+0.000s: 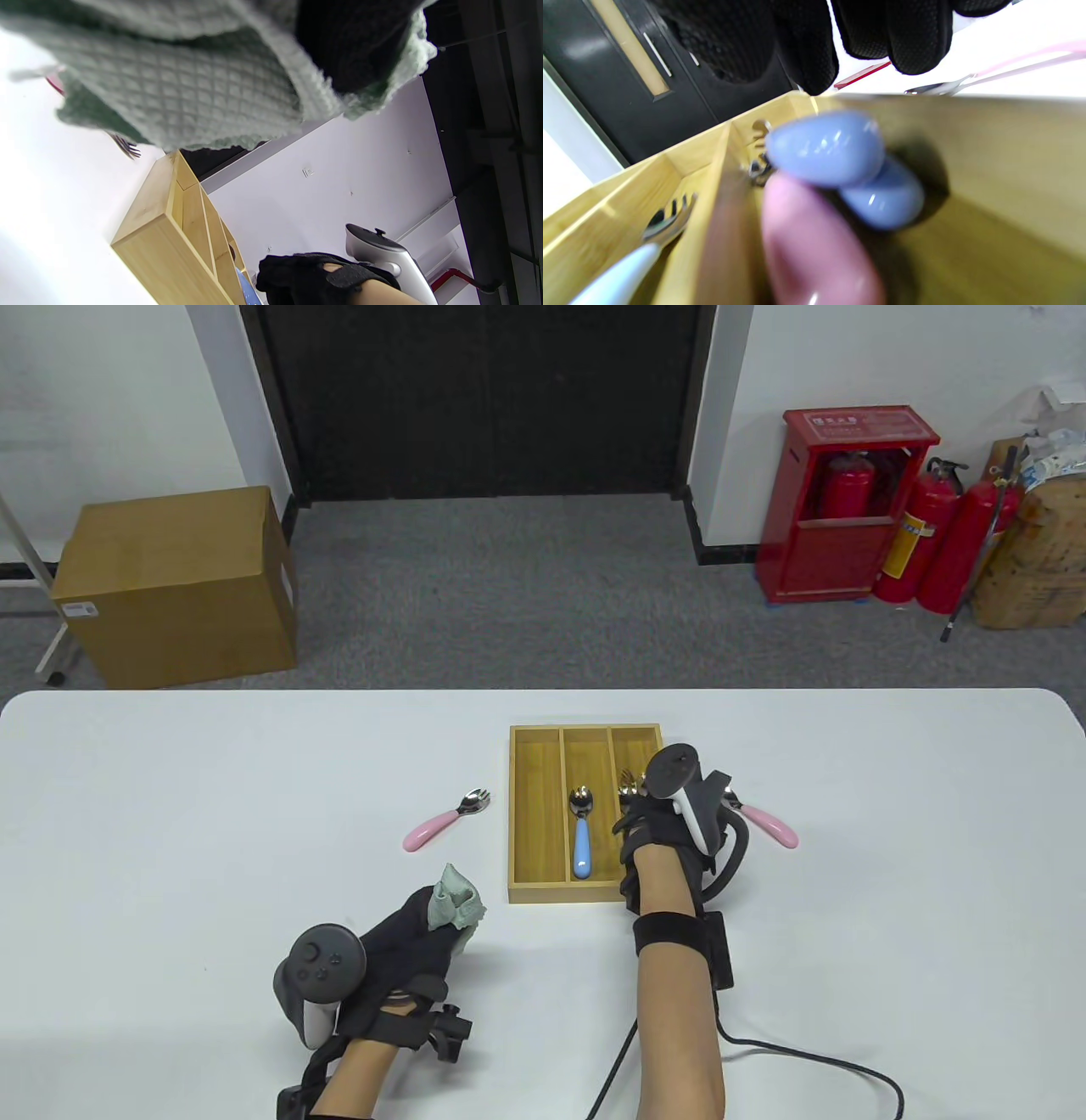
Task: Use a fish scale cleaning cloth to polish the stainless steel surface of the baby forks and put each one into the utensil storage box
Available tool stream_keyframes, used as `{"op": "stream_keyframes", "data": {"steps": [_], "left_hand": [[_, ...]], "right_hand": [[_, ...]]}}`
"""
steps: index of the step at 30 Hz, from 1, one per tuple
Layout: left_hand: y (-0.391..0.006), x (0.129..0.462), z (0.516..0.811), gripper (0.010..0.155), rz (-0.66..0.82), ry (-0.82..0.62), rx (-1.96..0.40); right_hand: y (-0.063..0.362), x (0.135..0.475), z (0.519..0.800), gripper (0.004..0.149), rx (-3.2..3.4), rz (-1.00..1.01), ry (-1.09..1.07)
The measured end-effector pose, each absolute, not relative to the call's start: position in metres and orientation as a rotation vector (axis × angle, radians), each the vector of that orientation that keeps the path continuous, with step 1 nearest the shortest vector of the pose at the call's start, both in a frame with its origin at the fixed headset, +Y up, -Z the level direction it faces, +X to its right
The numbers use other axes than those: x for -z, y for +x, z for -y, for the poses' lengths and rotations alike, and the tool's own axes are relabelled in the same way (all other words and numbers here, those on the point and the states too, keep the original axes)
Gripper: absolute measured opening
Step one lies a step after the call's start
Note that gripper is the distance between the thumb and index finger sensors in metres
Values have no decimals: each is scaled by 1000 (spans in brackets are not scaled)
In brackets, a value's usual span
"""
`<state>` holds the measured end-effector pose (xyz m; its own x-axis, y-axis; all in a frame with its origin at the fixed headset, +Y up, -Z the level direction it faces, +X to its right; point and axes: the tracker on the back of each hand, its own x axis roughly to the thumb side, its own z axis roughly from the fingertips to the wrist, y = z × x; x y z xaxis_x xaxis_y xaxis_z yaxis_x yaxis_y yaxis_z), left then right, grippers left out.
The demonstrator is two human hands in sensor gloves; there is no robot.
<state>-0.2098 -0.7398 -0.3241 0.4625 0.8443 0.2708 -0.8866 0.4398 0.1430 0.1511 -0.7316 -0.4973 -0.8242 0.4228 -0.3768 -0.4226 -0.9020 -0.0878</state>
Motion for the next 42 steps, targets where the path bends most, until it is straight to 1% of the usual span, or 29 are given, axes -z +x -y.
{"op": "stream_keyframes", "data": {"steps": [4,8,11,14,17,21,27,29,34,37,38,40,42], "left_hand": [[-211,324,739,44,169,286,-1082],[-211,324,739,44,176,289,-1080],[-212,324,739,44,179,293,-1065],[-213,324,740,44,175,296,-1048],[-214,324,742,44,167,292,-1040],[-215,325,745,44,162,283,-1029],[-215,327,749,44,157,263,-1021],[-215,327,750,44,157,258,-1022],[-214,328,751,44,151,242,-1079],[-214,329,756,44,156,193,-1279],[-214,331,758,44,166,157,-1377],[-212,333,762,45,193,96,-1495],[-210,334,764,46,223,62,-1548]], "right_hand": [[189,495,723,47,-2644,39,-646],[228,492,724,50,-2642,28,-774],[254,490,736,55,-2566,-64,-870],[271,491,754,57,-2486,-112,-903],[277,497,770,59,-2455,-167,-898],[279,503,781,57,-2445,-203,-907],[282,506,781,50,-2387,-216,-855],[282,503,778,46,-2365,-191,-822],[278,490,764,44,-2326,-42,-661],[268,477,747,43,-2319,70,-532],[262,471,740,43,-2313,106,-472],[253,462,730,43,-2293,137,-375],[241,450,720,42,-2229,147,-288]]}}
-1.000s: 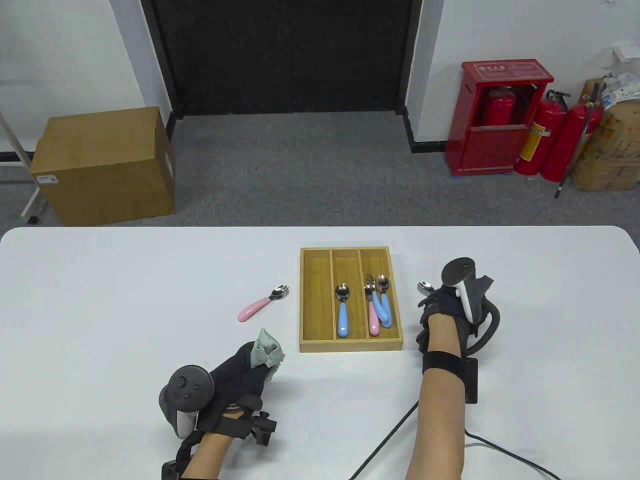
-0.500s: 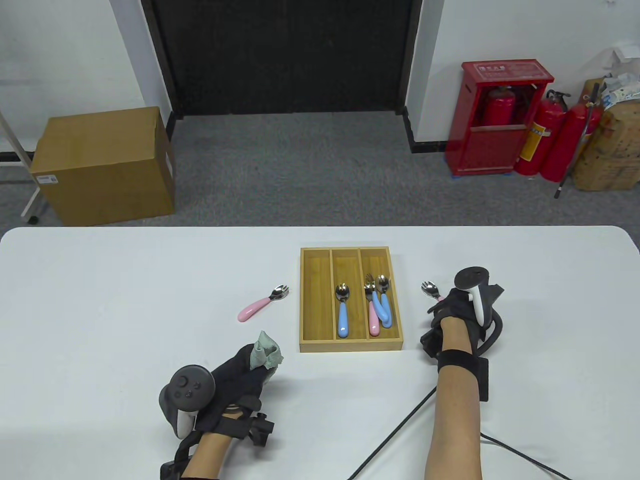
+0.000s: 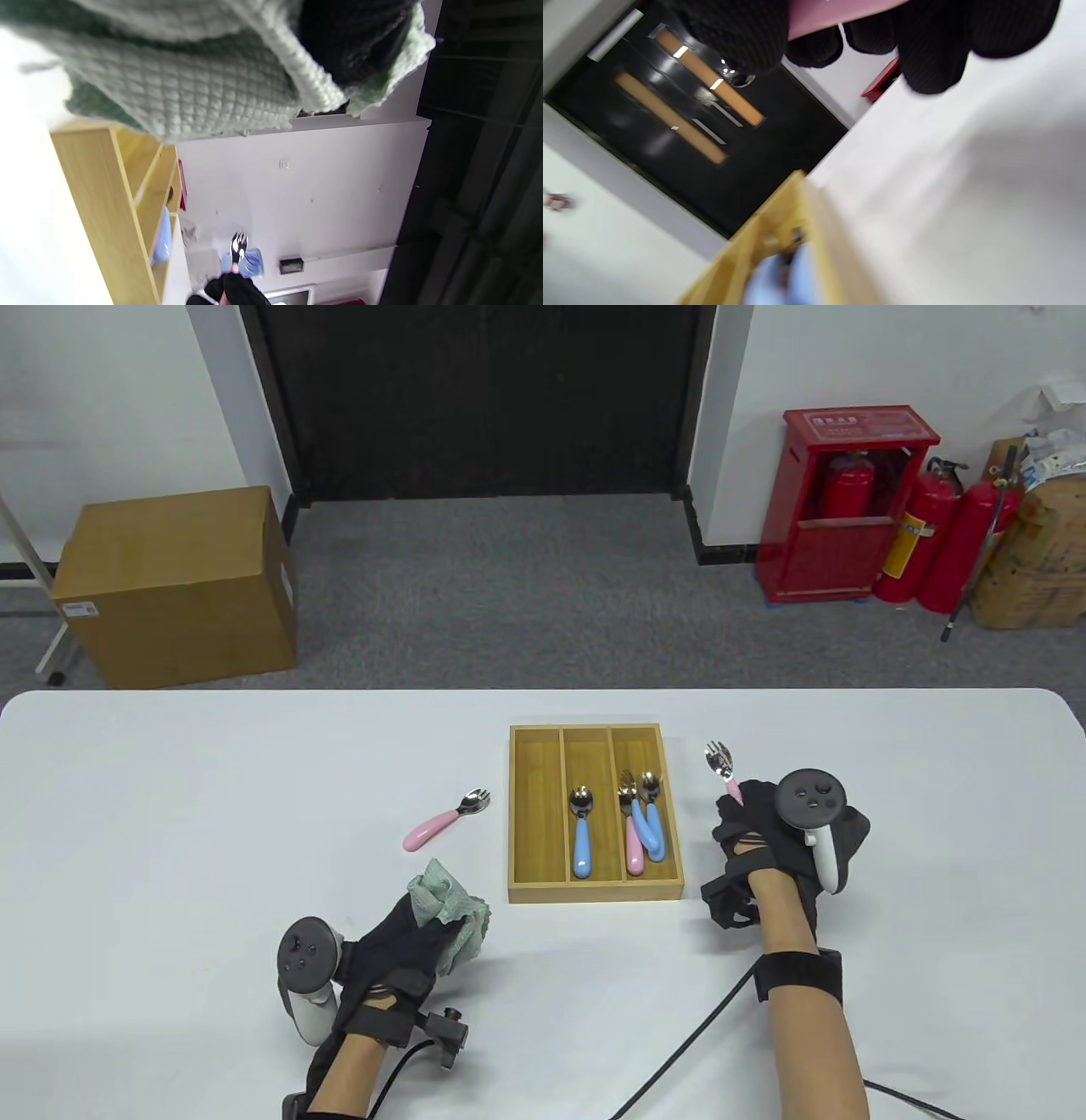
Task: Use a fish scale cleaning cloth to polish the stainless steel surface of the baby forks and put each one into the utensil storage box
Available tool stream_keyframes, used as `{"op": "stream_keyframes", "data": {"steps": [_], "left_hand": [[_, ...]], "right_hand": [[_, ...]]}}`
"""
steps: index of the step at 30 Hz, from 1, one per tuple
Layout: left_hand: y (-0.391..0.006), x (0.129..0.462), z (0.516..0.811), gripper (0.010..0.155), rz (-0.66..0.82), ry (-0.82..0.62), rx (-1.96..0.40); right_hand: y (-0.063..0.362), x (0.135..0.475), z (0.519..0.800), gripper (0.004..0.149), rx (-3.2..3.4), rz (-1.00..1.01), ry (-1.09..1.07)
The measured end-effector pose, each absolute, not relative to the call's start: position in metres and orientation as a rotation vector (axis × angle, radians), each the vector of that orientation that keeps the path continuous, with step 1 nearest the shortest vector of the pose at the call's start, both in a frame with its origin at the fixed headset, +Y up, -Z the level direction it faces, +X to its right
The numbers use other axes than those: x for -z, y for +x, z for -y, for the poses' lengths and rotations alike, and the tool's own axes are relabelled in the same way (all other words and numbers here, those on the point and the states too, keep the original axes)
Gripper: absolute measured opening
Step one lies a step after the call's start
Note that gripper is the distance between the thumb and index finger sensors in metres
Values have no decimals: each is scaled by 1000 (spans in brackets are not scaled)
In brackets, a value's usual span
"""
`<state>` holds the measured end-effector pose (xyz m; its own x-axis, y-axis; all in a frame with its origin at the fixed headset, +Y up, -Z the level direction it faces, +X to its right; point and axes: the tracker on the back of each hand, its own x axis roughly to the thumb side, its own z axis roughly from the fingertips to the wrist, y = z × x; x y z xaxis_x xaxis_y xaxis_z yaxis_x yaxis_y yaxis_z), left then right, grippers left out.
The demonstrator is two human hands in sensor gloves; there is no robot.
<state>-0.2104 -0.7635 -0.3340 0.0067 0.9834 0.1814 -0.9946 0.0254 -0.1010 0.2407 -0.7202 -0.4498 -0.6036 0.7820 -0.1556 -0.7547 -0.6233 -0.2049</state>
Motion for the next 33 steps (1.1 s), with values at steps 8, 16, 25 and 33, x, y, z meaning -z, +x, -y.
{"op": "stream_keyframes", "data": {"steps": [8,16,25,33], "left_hand": [[-201,334,768,52,296,-45,-1720],[-196,334,776,61,319,-105,-1847],[-184,332,777,67,361,-174,-1874],[-173,328,773,56,289,-159,-1833]], "right_hand": [[167,396,687,42,-1996,140,91],[87,352,691,42,-1817,54,335],[42,330,715,42,-1917,-76,470],[35,326,722,42,-1965,-149,510]]}}
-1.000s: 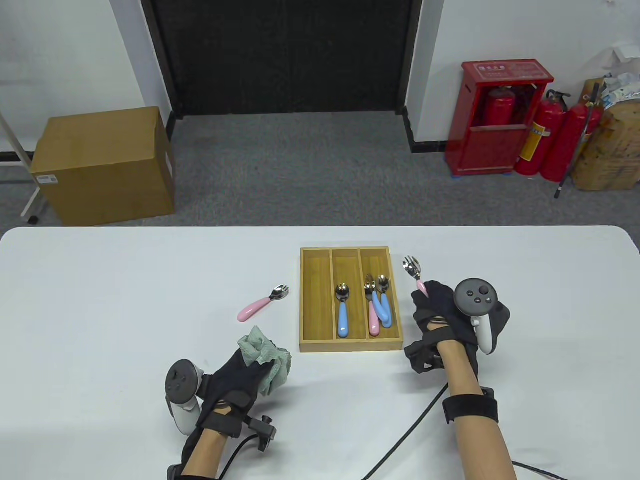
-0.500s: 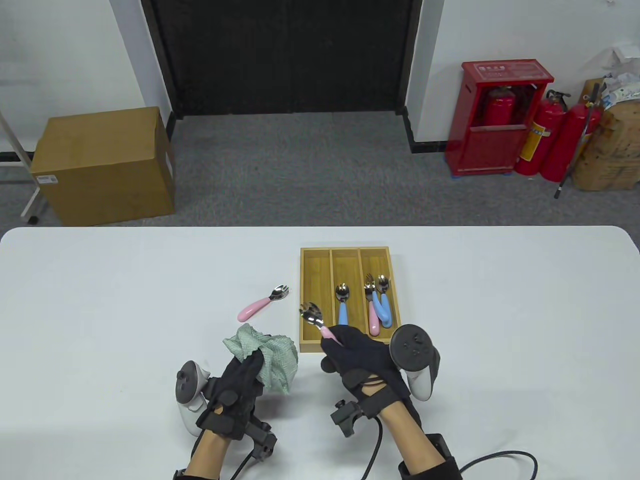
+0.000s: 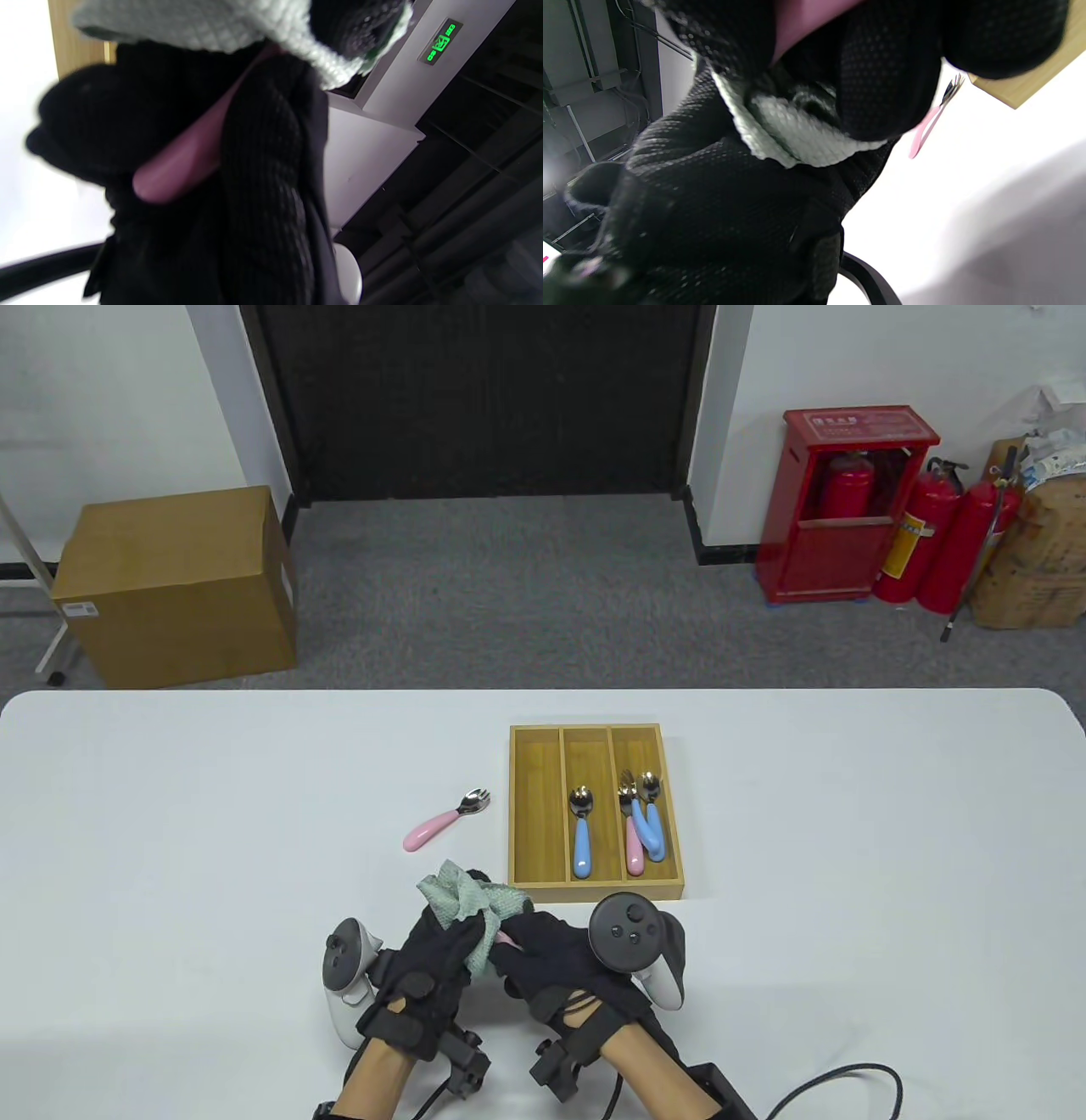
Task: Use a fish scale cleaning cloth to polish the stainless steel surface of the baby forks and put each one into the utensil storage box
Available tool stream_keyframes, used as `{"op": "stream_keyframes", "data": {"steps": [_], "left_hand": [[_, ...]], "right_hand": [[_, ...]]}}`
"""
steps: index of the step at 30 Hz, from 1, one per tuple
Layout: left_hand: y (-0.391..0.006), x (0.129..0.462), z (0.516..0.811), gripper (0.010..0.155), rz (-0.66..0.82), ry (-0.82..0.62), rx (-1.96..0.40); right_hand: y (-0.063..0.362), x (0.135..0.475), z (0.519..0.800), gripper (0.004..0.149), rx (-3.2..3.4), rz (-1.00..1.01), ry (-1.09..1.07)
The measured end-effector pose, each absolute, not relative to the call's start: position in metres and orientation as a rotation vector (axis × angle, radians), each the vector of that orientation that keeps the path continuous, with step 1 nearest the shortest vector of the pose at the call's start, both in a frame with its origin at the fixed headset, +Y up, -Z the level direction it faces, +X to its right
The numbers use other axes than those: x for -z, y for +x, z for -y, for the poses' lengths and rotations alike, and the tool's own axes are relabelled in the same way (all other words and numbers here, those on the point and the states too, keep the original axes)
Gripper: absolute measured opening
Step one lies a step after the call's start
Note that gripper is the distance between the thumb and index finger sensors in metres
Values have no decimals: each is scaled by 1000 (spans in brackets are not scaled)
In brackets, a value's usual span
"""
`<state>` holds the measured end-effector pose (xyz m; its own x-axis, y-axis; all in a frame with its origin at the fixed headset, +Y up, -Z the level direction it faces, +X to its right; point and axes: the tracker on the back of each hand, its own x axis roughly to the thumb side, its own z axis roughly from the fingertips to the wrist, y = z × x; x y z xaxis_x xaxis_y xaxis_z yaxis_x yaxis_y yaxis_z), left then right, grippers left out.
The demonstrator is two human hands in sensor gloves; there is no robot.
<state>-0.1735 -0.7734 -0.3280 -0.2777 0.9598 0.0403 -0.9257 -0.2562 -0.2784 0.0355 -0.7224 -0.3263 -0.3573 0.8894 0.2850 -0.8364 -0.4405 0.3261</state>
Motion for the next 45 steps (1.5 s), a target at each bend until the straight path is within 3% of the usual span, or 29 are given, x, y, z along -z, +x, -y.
{"op": "stream_keyframes", "data": {"steps": [8,21,25,29,36,45], "left_hand": [[-183,329,764,47,234,-29,-1678],[-197,325,753,45,171,125,-1577],[-196,323,739,44,230,203,-1302],[-184,323,732,45,335,140,-996],[-161,319,733,49,458,18,-697],[-165,320,731,52,426,91,-750]], "right_hand": [[37,327,724,42,-2013,-150,533],[51,331,718,52,-2154,-31,575],[60,333,711,52,-2179,87,557],[63,332,708,52,-2207,173,606],[53,322,700,51,-2356,282,791],[60,322,696,51,-2320,283,779]]}}
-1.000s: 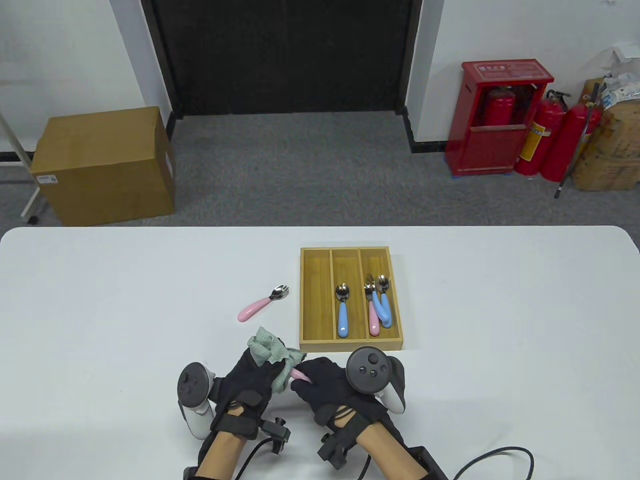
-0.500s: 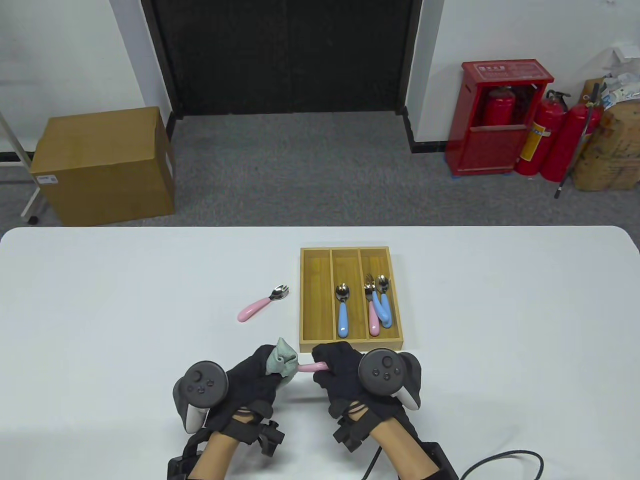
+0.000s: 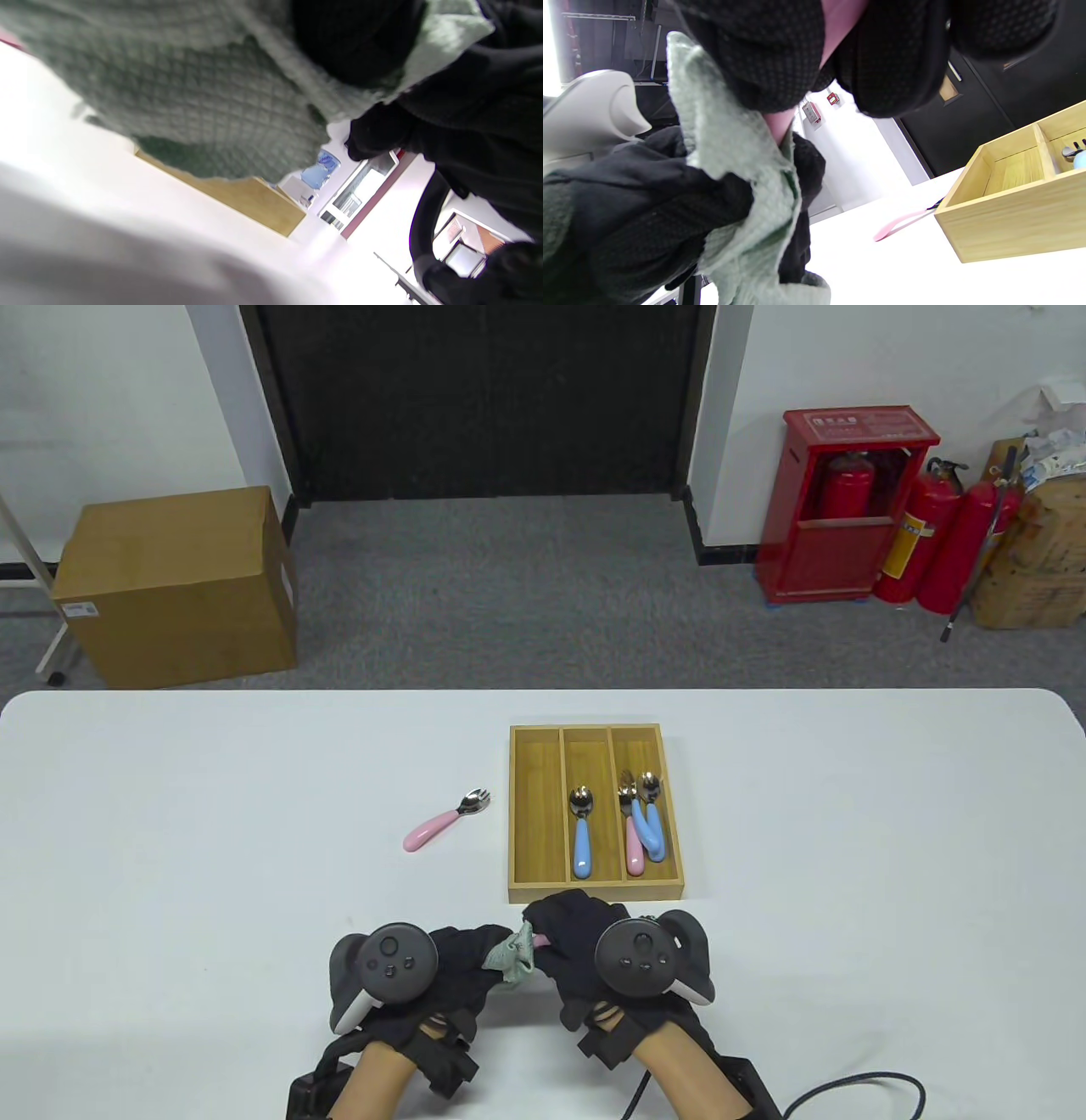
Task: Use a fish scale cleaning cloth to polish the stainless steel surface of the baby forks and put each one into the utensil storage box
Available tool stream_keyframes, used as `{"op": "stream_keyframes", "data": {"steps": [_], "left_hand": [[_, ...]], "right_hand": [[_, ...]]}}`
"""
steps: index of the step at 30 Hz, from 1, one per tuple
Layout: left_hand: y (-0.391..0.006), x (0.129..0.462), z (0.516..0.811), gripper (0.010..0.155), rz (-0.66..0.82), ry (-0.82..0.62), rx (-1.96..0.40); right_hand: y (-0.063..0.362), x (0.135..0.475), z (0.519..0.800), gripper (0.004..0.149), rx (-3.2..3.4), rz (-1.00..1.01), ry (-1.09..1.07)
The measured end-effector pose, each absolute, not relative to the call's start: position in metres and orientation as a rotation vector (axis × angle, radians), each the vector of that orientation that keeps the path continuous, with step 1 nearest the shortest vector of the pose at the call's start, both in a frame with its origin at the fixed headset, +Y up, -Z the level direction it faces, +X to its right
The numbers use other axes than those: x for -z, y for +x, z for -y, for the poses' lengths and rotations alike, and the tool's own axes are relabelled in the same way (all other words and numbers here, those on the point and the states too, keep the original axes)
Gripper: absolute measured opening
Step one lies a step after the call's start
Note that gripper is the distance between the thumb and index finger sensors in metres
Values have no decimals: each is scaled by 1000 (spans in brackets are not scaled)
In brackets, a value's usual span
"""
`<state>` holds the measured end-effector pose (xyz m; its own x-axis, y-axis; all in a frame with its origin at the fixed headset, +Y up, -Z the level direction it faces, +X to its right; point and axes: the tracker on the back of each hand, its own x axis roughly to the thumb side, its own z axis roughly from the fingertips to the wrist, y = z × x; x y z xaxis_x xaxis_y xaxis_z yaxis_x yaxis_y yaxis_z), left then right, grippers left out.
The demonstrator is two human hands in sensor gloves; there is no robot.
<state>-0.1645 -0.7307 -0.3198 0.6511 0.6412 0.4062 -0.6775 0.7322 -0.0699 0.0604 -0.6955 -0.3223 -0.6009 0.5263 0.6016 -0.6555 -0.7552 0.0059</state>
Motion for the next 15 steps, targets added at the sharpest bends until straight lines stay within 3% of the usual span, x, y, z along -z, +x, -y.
{"op": "stream_keyframes", "data": {"steps": [15], "left_hand": [[-197,327,735,49,177,196,-1036]], "right_hand": [[64,330,700,52,-2276,210,693]]}}
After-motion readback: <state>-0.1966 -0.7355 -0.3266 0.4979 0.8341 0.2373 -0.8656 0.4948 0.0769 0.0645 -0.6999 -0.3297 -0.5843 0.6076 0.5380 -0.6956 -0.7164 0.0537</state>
